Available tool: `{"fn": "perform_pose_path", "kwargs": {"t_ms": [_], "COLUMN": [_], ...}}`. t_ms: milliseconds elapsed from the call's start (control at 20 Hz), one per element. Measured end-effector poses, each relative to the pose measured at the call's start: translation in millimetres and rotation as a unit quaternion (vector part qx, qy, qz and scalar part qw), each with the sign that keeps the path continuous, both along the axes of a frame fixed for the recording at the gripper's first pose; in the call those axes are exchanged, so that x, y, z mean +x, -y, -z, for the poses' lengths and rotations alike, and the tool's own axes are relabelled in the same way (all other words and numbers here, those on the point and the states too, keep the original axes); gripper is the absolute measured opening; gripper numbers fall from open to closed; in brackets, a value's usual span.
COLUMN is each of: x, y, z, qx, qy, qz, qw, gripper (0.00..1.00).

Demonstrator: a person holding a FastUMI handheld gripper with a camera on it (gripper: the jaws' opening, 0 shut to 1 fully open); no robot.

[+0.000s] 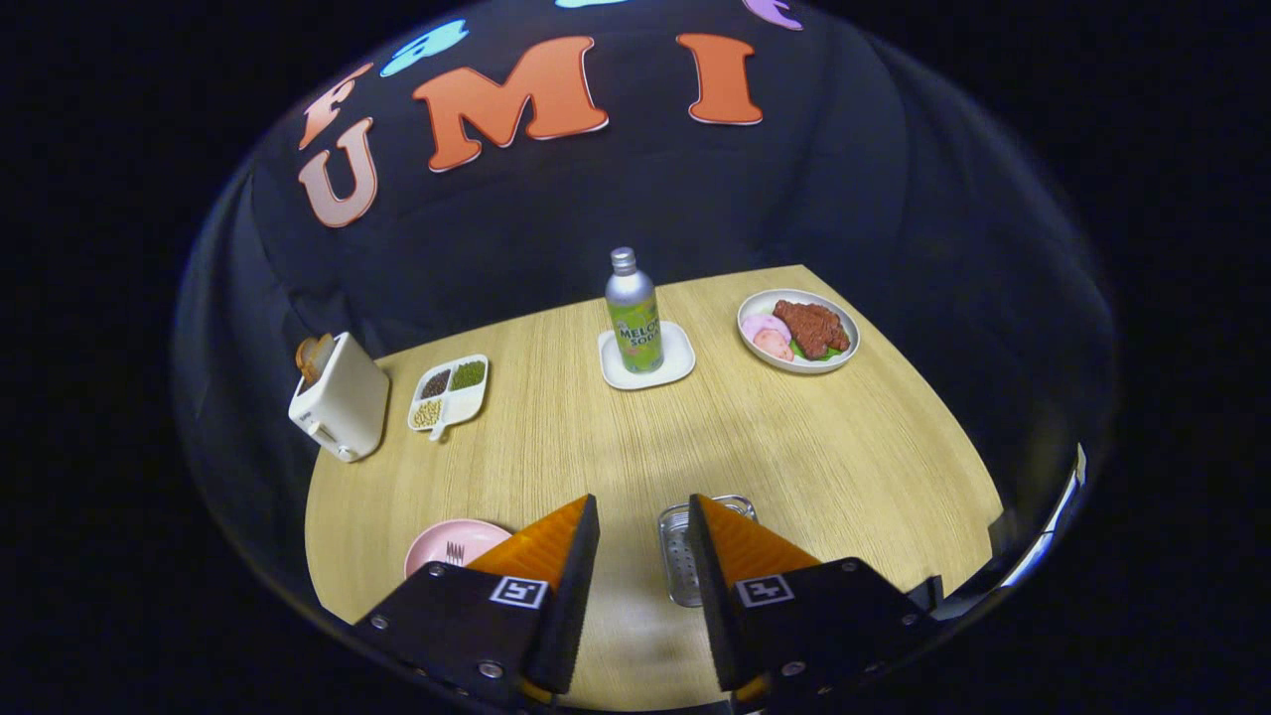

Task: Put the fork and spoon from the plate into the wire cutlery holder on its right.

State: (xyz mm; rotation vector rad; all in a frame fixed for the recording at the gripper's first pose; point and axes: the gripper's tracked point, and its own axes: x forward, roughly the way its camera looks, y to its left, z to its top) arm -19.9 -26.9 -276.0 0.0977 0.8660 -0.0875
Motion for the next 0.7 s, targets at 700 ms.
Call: {"fn": "perform_pose_path", "kwargs": {"t_ms": [700], "x": [-18], "y": [-137], "z": [6], "qx": [-0.002], "qy": [0.071], "qz": [-0.035], "qw": [0.997], "gripper": [0.79]}}
